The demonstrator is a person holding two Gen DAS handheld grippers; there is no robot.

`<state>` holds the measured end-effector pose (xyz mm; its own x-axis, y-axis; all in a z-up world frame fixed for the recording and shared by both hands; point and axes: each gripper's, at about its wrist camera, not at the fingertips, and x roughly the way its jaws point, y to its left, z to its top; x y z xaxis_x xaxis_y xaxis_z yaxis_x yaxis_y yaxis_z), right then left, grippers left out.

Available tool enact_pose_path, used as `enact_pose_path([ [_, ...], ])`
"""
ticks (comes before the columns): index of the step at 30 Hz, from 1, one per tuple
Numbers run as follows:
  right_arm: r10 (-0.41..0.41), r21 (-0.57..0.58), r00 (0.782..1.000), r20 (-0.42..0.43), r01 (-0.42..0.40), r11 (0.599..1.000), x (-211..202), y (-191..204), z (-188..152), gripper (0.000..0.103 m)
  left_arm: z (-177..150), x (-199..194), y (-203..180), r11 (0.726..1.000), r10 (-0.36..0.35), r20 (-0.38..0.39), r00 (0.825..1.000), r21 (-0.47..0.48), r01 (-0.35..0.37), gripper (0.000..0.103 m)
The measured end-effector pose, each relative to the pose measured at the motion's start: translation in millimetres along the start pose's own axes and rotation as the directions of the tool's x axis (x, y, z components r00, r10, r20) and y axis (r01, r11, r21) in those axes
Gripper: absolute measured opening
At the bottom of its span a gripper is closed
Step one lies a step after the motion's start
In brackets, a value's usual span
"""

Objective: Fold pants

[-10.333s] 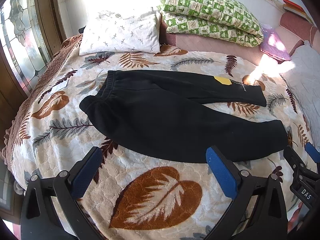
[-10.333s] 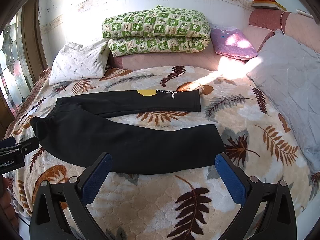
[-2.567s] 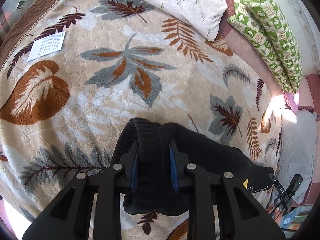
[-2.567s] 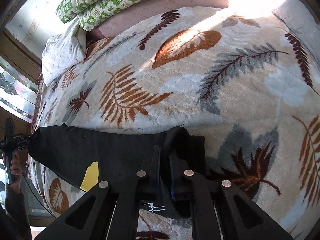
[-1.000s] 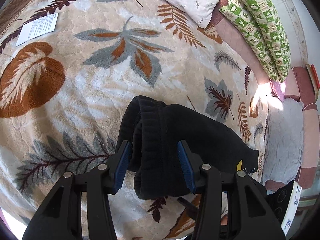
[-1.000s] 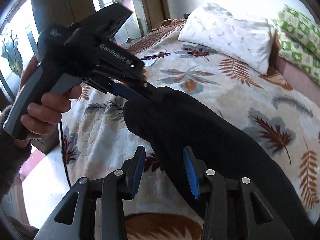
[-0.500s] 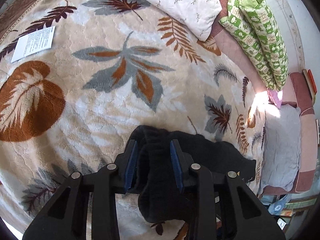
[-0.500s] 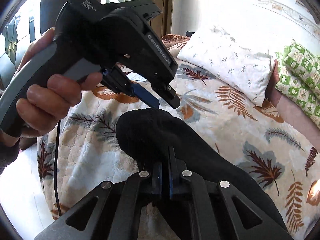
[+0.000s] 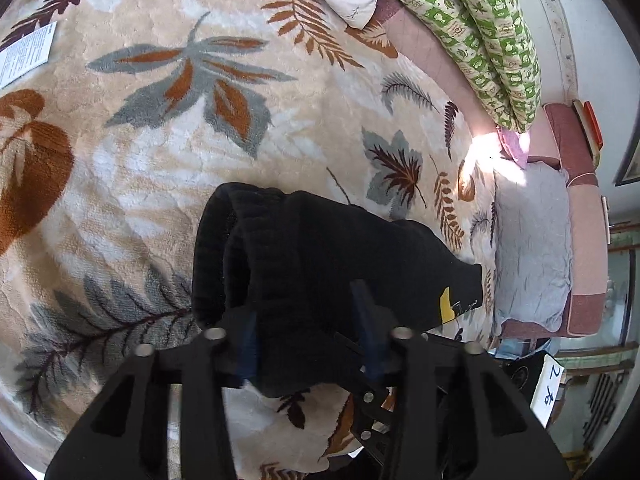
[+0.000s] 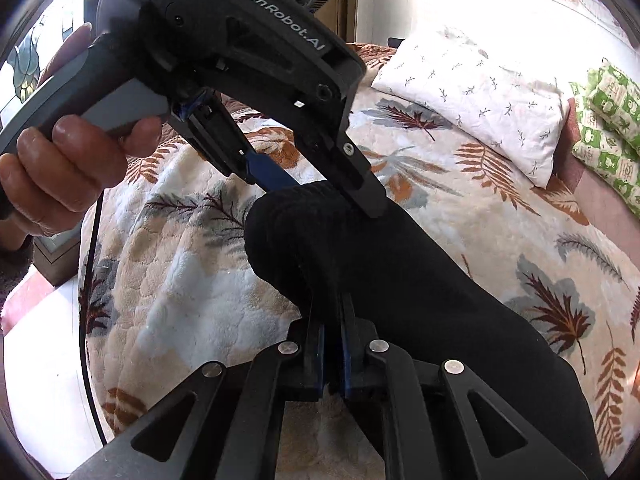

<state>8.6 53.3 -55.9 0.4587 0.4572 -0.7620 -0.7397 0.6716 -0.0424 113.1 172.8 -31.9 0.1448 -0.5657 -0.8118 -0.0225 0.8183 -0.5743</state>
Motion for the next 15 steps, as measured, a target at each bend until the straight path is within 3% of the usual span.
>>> enact_pose_path([
  [2, -0.004, -0.002, 1.000, -0.003, 0.004, 1.000, -0.1, 1.4, -0.8, 0.008, -1.1, -4.0, -0.1, 1.000, 0.008, 0.032, 0.999, -0.018, -0.008, 0.017],
  [4, -0.003, 0.008, 1.000, -0.004, 0.003, 1.000, -0.3, 0.5, -1.0, 0.008, 1.2, -10.9, 1.5, 0.999, 0.002, 0.079, 0.997, -0.033, 0.000, 0.005],
  [9, -0.005, 0.048, 1.000, 0.000, 0.005, 0.999, -0.1, -4.7, -1.4, 0.008, 23.8, -23.3, 0.4, 0.997, -0.023, 0.141, 0.990, -0.064, 0.033, 0.004],
  [12, -0.025, 0.064, 0.999, 0.027, 0.023, 0.998, -4.5, -7.8, 7.6, 0.008, 30.5, -35.5, -12.8, 1.000, -0.001, 0.207, 0.978, -0.009, 0.002, 0.004],
  [15, -0.029, 0.091, 0.996, 0.083, 0.021, 0.996, -15.0, -14.2, 23.2, 0.008, 20.9, -27.8, -9.0, 0.998, 0.047, 0.200, 0.979, 0.026, -0.053, 0.004],
])
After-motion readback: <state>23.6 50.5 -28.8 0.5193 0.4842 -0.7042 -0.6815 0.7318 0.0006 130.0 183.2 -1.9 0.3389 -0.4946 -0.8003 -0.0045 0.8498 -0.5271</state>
